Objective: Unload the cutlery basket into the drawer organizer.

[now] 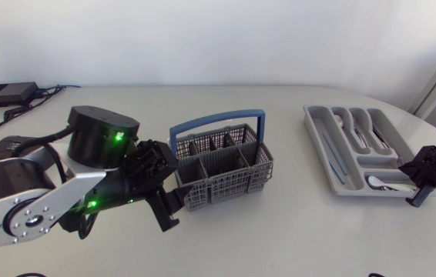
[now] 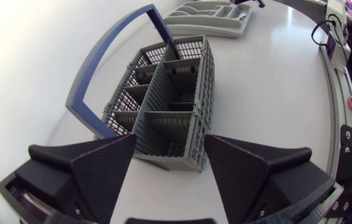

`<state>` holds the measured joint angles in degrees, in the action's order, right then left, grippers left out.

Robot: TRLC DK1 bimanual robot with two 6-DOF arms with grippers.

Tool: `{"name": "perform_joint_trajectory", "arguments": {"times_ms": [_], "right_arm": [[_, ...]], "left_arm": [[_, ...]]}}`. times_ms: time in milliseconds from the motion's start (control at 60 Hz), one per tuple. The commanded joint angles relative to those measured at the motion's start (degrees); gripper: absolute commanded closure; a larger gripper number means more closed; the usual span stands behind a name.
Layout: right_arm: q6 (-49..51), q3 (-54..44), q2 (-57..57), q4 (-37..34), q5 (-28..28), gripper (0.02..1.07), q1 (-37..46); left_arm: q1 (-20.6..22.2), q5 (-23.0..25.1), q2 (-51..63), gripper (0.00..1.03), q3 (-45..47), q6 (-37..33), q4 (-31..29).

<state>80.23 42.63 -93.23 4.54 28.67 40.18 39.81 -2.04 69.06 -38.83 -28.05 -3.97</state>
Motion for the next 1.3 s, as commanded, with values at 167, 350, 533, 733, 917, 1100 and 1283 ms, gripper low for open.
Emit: {"name": "perform_joint_trajectory", "arguments": {"times_ms": [167, 350, 533, 733, 917, 1100, 1283], "right_arm": [[3.71, -5.1, -1.87, 5.31, -3.53, 0.78, -1.78], [1.95, -5.63, 0.95, 5.4, -3.79, 0.41, -2.3], [-5.17, -4.84, 11.32, 0.3, -2.03, 0.26, -3.09], [-20.81, -4.05, 21.42, -8.31, 0.43, 0.26, -9.51], [-34.08, -6.16, 25.2, -9.19, -2.74, 0.26, -22.25], [-45.6, -5.89, 24.06, -7.35, -9.15, 0.4, -37.9], [-54.83, -2.38, 15.89, -3.39, -12.93, 0.86, -49.5]], "left_arm": [[0.44, -0.77, 0.38, 0.27, -0.63, 1.42, -0.43], [-0.53, -0.77, -0.59, 0.27, -0.19, 1.42, -0.95], [-4.13, -0.42, -1.64, 0.27, 0.33, 1.6, -1.31], [-8.61, 1.52, -1.73, 0.27, 0.77, 3.09, -1.39], [-15.55, 5.47, 0.55, 0.39, -0.72, 4.24, -1.48], [-18.28, 7.58, 5.39, 0.46, -2.22, 4.41, -1.57], [-18.45, 9.25, 9.69, 0.57, -3.89, 5.03, -1.48]]}}
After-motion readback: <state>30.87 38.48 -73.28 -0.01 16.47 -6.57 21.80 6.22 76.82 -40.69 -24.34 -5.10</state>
